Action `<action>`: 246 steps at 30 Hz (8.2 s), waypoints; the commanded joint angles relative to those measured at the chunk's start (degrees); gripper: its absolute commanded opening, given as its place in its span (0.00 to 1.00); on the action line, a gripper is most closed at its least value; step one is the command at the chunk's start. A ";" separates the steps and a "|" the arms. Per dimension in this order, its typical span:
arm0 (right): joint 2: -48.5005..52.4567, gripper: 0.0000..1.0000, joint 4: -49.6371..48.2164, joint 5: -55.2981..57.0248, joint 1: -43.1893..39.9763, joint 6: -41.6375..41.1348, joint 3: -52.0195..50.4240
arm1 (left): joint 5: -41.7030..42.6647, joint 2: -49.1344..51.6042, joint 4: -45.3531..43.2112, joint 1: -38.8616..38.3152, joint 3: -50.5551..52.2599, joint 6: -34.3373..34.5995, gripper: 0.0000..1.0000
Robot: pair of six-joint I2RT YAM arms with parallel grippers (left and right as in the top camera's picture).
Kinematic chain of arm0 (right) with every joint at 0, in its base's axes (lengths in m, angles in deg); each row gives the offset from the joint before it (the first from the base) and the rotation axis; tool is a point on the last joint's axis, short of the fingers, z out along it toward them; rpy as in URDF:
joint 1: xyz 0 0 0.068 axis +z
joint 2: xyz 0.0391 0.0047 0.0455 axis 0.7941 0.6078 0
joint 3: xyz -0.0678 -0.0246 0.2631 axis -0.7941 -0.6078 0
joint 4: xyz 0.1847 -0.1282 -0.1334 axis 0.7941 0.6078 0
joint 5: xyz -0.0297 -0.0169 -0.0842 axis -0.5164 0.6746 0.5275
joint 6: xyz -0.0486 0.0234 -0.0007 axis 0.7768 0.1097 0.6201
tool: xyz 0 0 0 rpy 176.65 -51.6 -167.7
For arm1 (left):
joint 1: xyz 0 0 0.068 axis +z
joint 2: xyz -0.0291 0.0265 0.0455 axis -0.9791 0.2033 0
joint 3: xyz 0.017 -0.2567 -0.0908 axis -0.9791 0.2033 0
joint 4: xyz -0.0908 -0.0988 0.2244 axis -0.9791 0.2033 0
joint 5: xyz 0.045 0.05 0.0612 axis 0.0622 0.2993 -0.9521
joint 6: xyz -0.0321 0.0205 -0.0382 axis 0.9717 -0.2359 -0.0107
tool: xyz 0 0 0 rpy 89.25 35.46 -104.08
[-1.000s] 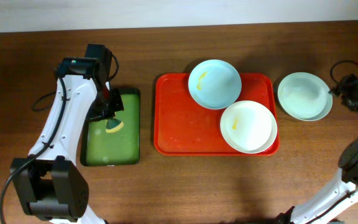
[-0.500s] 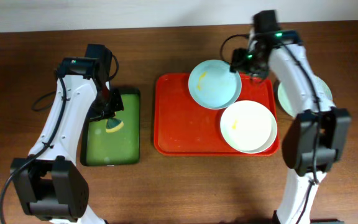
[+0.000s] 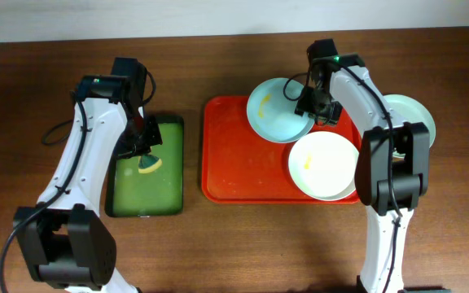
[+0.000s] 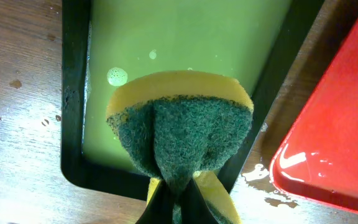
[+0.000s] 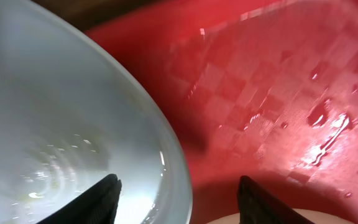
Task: Clean dirty plates on tray and stack at the side
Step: 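Grasp the rim of the light blue plate with the right gripper, then scrub the light blue plate with the sponge in the left gripper, then carry the light blue plate right and stack it on the pale green plate, then grasp the rim of the cream plate with the right gripper, then scrub the cream plate with the sponge held in the left gripper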
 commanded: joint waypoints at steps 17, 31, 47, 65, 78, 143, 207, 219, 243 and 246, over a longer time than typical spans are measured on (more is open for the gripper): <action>1.05 0.04 0.11 -14.25 7.58 24.24 -0.92 | -0.17 -0.61 -0.39 0.07 -0.35 -0.90 0.00; 1.07 0.04 -3.89 -14.10 8.44 13.77 -5.92 | 3.10 -0.61 -3.45 -0.68 -0.24 -1.70 0.00; 1.05 0.04 -0.24 -15.30 8.63 25.11 -5.92 | 14.21 10.64 -40.74 -21.24 7.96 12.33 0.00; 1.05 0.04 -1.11 -15.30 8.63 25.11 -5.92 | 14.47 16.50 -26.99 -21.68 -2.36 5.53 0.00; 1.05 0.04 -1.29 -15.32 8.63 25.11 -5.92 | -16.46 20.61 -17.70 -22.16 -3.06 4.26 0.00; -2.71 0.04 21.24 -18.12 -40.35 31.56 14.69 | -9.88 5.88 1.36 -1.79 -9.75 5.35 0.00; -6.45 0.50 11.85 -16.31 -10.73 35.47 -18.10 | -7.28 5.88 -0.22 -1.92 -9.64 5.31 0.00; -6.45 0.19 9.38 -11.76 -10.84 24.96 -18.47 | 13.35 5.88 -5.16 -2.27 -6.99 -5.84 0.00; -6.45 0.04 -3.28 -15.76 6.08 21.59 -18.58 | 24.24 15.28 -36.98 -19.52 8.68 6.03 0.00; -6.45 0.04 -3.23 -15.76 6.08 21.57 -18.58 | 19.56 18.58 -37.48 -20.24 8.68 5.99 0.00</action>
